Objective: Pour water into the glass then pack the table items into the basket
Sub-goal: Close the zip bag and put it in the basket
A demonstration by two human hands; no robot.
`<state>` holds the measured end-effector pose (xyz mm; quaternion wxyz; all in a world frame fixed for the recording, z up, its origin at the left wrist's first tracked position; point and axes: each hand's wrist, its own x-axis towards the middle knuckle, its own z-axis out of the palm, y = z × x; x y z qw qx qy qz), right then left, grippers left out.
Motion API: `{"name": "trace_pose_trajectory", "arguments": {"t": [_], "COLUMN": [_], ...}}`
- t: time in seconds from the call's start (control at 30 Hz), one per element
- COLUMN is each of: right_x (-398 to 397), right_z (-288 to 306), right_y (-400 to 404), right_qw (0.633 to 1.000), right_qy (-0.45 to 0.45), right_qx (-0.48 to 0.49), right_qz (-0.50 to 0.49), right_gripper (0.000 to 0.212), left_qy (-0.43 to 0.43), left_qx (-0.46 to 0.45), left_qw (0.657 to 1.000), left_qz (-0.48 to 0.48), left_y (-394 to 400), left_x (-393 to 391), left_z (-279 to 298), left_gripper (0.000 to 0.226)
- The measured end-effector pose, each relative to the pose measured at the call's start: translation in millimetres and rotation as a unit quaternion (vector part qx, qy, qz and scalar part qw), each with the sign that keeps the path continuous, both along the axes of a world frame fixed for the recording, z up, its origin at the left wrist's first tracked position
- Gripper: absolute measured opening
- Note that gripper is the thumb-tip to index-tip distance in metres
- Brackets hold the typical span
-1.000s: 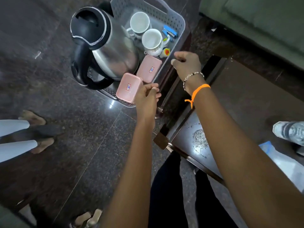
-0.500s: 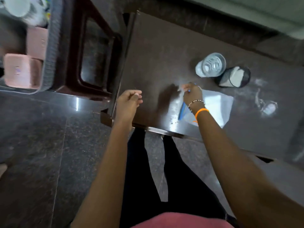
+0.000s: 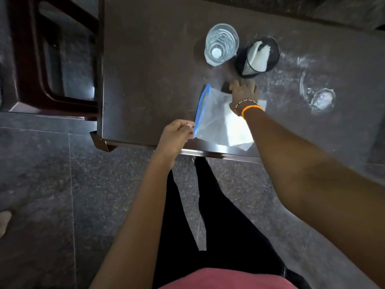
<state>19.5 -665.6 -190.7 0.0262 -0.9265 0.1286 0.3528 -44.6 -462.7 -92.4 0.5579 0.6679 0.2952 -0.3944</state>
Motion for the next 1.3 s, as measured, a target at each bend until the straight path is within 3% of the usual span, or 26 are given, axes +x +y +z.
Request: {"name": "trace_pose_trajectory", "arguments": {"t": [0.07,0.13,0.17,0.3,0.37,0.43,0.53,0.67,0.77,0.83,0.9,0.97,1.0,1.03,1.1,1.2,1.23,1.3], "right_x": [0,-3,-4,-14,-18,-19,-17,0,16,25,35,43,46,50,54,55,56,61], "right_z": [1,10,16,46,60,70,82,95,104,112,117,120,122,121,120,117,116,118], "right_y": [-2,1,6,29,47,64,88,113,135,156,181,207,221,233,262,310,327,356], "right_qw": [0.999,0.983,0.967,0.894,0.851,0.811,0.778,0.799,0.851,0.895,0.926,0.941,0.944,0.940,0.919,0.894,0.889,0.878], "right_qy": [0.019,0.004,-0.013,-0.083,-0.075,-0.061,-0.057,-0.052,-0.007,0.000,-0.001,-0.005,-0.009,-0.013,-0.028,-0.083,-0.105,-0.143], "right_qx": [0.033,0.158,0.226,0.398,0.467,0.524,0.555,0.534,0.515,0.446,0.373,0.329,0.324,0.337,0.393,0.428,0.431,0.440], "right_qz": [-0.029,-0.088,-0.121,-0.188,-0.227,-0.254,-0.291,-0.271,-0.106,-0.006,0.055,0.076,0.067,0.048,-0.036,-0.104,-0.112,-0.121], "right_gripper": [0.027,0.011,0.017,0.009,0.011,0.019,0.010,0.070,0.089,0.081,0.054,0.020,0.014,0.021,0.022,0.013,0.010,0.015], "left_qy": [0.021,0.033,0.037,0.097,0.111,0.100,0.016,-0.114,-0.174,-0.154,-0.120,-0.103,-0.103,-0.103,-0.103,-0.096,-0.087,-0.092], "left_qx": [0.001,0.021,0.035,0.031,-0.010,-0.037,-0.026,-0.005,-0.049,-0.021,0.060,0.158,0.200,0.226,0.192,0.038,-0.006,-0.042], "left_qw": [1.000,0.998,0.997,0.989,0.984,0.979,0.974,0.951,0.954,0.969,0.981,0.976,0.968,0.960,0.953,0.936,0.938,0.949], "left_qz": [0.015,0.039,0.056,0.106,0.142,0.171,0.225,0.289,0.241,0.193,0.141,0.110,0.113,0.127,0.209,0.337,0.336,0.299], "left_y": [0,3,6,25,38,50,67,102,133,155,176,199,211,223,247,276,285,304], "left_x": [-6,-12,-15,-21,-17,-12,-5,1,2,3,5,9,11,14,18,20,20,22], "left_z": [-4,-9,-12,-25,-28,-28,-24,-12,-2,6,14,21,24,25,29,36,38,37], "left_gripper": [0.017,0.017,0.024,0.089,0.104,0.104,0.080,0.074,0.076,0.070,0.058,0.028,0.017,0.019,0.024,0.014,0.010,0.038]}}
